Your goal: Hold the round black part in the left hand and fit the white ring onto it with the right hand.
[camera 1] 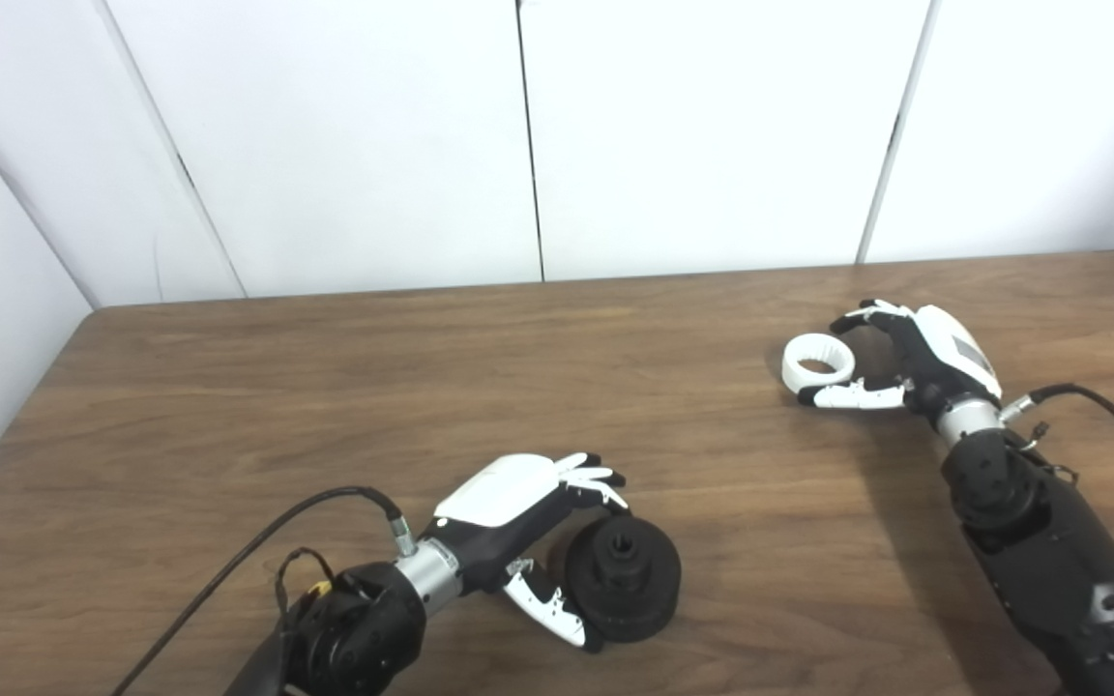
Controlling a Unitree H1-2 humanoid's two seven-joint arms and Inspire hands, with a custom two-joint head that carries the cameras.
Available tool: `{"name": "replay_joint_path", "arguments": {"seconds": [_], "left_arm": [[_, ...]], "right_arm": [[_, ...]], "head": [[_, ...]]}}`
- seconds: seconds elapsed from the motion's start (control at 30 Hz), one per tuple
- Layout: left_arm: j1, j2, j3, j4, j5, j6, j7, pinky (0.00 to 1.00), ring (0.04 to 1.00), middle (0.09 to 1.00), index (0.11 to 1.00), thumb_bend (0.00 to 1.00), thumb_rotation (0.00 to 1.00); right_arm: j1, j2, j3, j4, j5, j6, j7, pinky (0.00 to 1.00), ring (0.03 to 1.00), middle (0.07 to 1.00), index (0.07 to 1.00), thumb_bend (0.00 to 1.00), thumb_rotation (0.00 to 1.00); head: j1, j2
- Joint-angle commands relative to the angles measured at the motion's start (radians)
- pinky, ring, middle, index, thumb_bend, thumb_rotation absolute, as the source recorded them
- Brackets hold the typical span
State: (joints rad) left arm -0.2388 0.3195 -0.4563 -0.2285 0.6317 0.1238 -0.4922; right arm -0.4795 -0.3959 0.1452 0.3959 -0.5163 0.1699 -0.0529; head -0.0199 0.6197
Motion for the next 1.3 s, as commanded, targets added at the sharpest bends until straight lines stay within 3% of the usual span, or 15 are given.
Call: {"name": "replay_joint_path", "arguments": {"seconds": [0.0, 1.27], "left_arm": [[0.005, 0.002, -0.005, -0.01, -0.003, 0.009, -0.02, 0.88, 0.983, 0.92, 0.704, 0.92, 0.21], [0.003, 0.001, -0.004, -0.017, -0.012, 0.022, -0.025, 0.88, 0.987, 0.92, 0.705, 0.93, 0.23]], "right_arm": [[-0.051, -0.001, -0.002, -0.01, 0.003, -0.039, -0.018, 0.87, 0.966, 0.913, 0.723, 0.84, 0.37], [-0.055, 0.0, 0.018, 0.025, 0.001, -0.038, -0.013, 0.9, 0.968, 0.909, 0.687, 0.86, 0.37]], "head": [[-0.001, 0.001], [0.005, 0.01]]}}
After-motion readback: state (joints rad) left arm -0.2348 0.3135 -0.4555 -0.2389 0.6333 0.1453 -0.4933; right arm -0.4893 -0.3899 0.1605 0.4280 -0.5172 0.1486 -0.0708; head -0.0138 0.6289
